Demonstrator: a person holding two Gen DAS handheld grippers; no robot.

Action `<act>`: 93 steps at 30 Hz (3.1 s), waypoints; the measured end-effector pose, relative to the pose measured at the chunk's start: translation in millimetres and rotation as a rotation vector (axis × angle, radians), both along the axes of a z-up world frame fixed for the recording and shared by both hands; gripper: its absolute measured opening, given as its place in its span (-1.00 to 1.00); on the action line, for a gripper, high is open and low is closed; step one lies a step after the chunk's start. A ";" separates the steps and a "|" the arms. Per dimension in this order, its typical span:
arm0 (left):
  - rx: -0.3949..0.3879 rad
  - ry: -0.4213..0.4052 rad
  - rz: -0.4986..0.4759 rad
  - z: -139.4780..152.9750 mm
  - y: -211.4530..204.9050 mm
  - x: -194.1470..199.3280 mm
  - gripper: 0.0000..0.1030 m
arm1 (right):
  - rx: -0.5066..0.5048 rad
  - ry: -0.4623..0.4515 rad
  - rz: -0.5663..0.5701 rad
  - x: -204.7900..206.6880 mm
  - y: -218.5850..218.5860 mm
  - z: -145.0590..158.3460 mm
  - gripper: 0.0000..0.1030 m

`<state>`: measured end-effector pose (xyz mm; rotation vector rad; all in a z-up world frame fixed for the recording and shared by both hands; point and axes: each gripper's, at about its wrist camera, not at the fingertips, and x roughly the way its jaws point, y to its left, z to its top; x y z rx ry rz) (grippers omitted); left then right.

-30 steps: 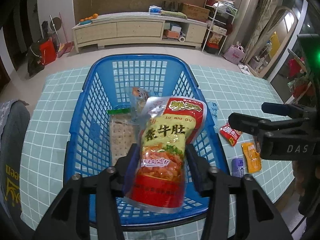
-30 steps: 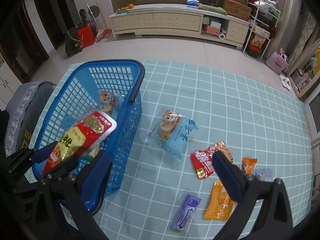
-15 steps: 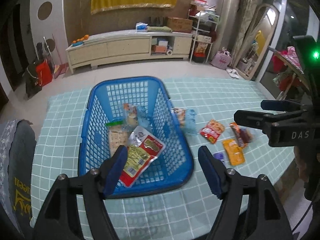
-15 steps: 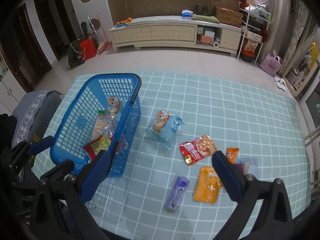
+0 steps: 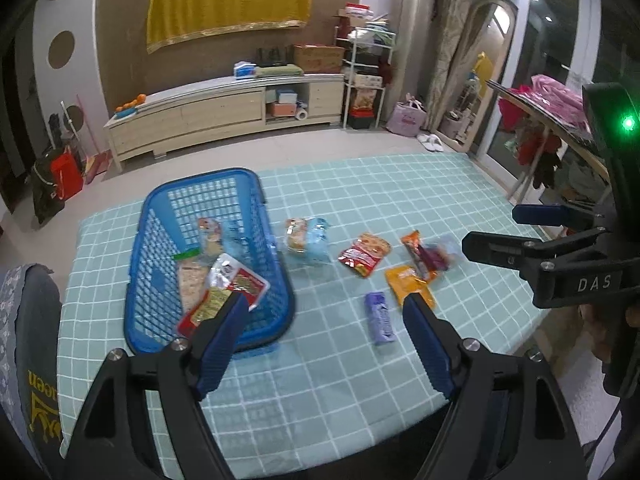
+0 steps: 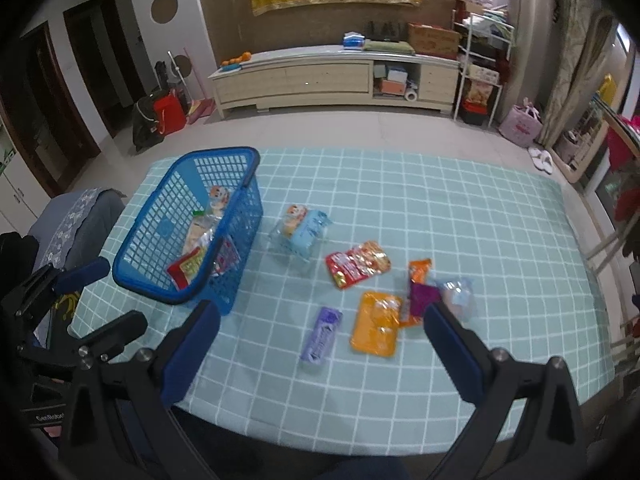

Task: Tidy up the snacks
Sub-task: 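Move both tools back over the remaining snacks on the table, then grasp the purple Doublemint gum box with the left tool while the right approaches the orange pouch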

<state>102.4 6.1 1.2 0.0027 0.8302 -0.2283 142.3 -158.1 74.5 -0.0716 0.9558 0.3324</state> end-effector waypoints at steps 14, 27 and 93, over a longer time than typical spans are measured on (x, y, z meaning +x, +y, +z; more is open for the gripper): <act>-0.005 0.053 -0.055 -18.2 -47.1 1.0 0.51 | 0.006 0.040 -0.065 -15.7 -55.6 -23.5 1.00; 0.000 0.159 -0.083 -65.4 -81.7 21.9 0.51 | -0.017 0.102 -0.085 -8.4 -90.0 -68.2 1.00; 0.069 0.314 -0.041 -190.2 -73.9 110.7 -0.44 | -0.044 0.302 -0.073 80.8 -45.7 -192.6 0.81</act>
